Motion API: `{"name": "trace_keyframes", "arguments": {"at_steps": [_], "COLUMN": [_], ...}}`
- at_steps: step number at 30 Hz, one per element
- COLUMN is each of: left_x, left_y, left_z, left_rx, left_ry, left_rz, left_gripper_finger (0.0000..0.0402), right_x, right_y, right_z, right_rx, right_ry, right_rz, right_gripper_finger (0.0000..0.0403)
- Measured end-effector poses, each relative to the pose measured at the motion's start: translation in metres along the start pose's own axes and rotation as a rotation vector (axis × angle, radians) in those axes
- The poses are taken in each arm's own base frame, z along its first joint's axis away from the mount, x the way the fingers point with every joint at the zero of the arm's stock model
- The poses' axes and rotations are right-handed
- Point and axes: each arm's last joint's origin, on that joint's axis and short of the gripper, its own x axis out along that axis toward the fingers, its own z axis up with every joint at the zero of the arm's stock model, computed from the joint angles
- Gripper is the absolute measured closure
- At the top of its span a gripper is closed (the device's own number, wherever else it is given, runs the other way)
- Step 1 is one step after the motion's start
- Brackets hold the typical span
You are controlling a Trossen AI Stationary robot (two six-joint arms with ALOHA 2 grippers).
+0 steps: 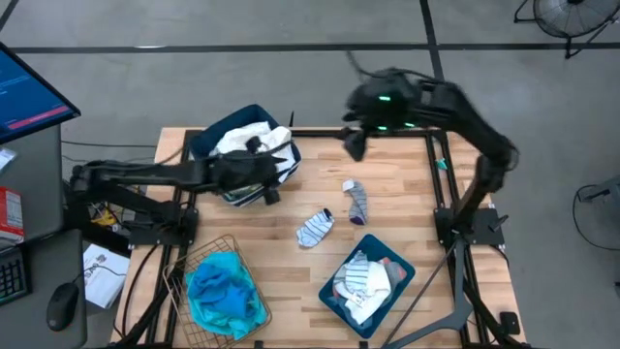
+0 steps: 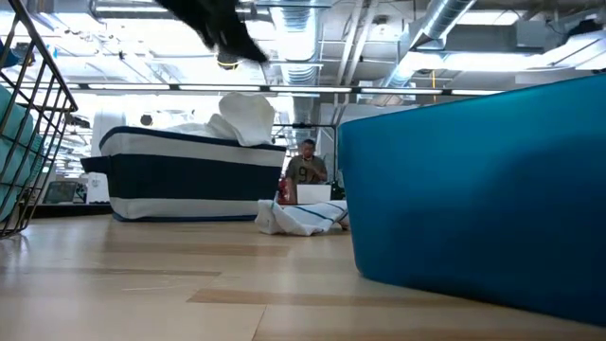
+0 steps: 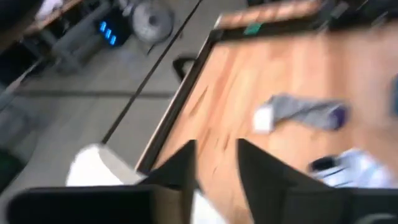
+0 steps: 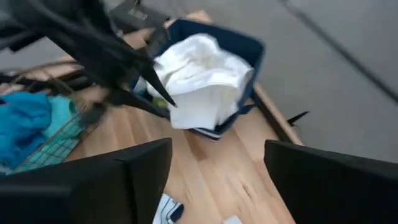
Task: Pick & Place Cloths
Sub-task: Put the white short into the wire basket
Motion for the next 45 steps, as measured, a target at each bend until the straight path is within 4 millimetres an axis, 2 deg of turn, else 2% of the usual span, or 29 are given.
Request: {"name": "trace_keyframes", "arguments": {"at_steps": [2, 4, 7, 9, 12, 16, 21, 27, 31, 36, 45], "left_x": [0.023, 0.043, 0.07, 0.081, 0.085, 0.079, 0.073, 0.073, 0.065, 0.033, -0.042], "left_y": [0.004, 0.015, 0.037, 0.055, 0.082, 0.113, 0.129, 0.124, 0.128, 0.136, 0.139], "left_z": [-0.012, -0.022, -0.046, -0.063, -0.088, -0.114, -0.138, -0.138, -0.12, -0.086, -0.05], "left_rx": [-0.003, -0.017, -0.079, -0.154, -0.311, -0.569, -0.831, -0.842, -0.868, -0.777, -0.74], "left_ry": [0.054, 0.117, 0.244, 0.331, 0.453, 0.572, 0.608, 0.615, 0.539, 0.348, 0.063], "left_rz": [0.041, 0.091, 0.169, 0.222, 0.27, 0.278, 0.175, 0.151, 0.09, 0.068, 0.119], "left_gripper_finger": [0.0347, 0.0386, 0.0393, 0.0398, 0.04, 0.0401, 0.0401, 0.0401, 0.0397, 0.0363, 0.0244], "right_x": [-0.024, -0.04, -0.052, -0.06, -0.064, -0.061, -0.05, -0.031, -0.02, -0.015, -0.003], "right_y": [0.006, 0.012, 0.023, 0.028, 0.035, 0.043, 0.047, 0.046, 0.044, 0.043, 0.043], "right_z": [-0.005, -0.011, -0.019, -0.024, -0.032, -0.039, -0.045, -0.052, -0.056, -0.058, -0.068], "right_rx": [0.01, 0.021, 0.03, 0.028, 0.009, -0.026, -0.046, -0.06, -0.068, -0.069, -0.095], "right_ry": [-0.033, -0.046, -0.049, -0.037, -0.002, 0.047, 0.094, 0.166, 0.207, 0.225, 0.288], "right_rz": [-0.034, -0.065, -0.092, -0.108, -0.143, -0.179, -0.206, -0.244, -0.266, -0.278, -0.298], "right_gripper_finger": [0.0162, 0.0175, 0.0193, 0.0205, 0.0223, 0.0246, 0.027, 0.0286, 0.028, 0.025, 0.0158]}}
